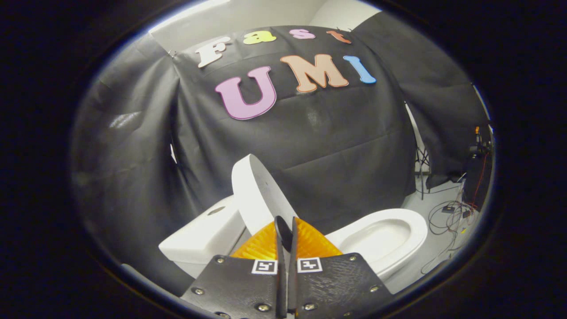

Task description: Open the toilet lid.

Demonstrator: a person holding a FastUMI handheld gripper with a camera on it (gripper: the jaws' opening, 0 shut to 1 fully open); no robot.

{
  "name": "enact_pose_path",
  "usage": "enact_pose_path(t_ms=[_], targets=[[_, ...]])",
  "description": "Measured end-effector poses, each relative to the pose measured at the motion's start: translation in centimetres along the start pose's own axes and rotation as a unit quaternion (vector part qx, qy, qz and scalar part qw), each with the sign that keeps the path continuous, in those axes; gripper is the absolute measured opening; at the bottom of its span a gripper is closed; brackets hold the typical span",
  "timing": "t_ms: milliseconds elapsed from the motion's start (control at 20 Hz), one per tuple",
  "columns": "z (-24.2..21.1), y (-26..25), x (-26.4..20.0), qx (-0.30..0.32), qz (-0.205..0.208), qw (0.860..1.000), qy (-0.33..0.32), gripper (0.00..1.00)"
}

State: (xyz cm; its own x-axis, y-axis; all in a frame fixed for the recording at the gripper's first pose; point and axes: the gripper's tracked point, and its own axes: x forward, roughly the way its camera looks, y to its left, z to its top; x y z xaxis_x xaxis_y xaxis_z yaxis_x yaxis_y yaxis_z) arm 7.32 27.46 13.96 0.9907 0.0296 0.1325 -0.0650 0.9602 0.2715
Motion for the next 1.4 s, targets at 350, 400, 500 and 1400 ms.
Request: enact_pose_path(t_ms=[350,400,500,1400], targets=[[-0.9,1.4,-0.3,-0.018,0.009,1.000,-0.001,0.02],[-1.0,1.5,-0.2,-0.015,0.014,1.000,0.000,0.02],[-1.1,1.7,-0.2,-0.015,0.020,1.000,0.002,0.02],[3.3,0.8,-3.2,-0.040,0.107,0.993,-0.012,0.59]])
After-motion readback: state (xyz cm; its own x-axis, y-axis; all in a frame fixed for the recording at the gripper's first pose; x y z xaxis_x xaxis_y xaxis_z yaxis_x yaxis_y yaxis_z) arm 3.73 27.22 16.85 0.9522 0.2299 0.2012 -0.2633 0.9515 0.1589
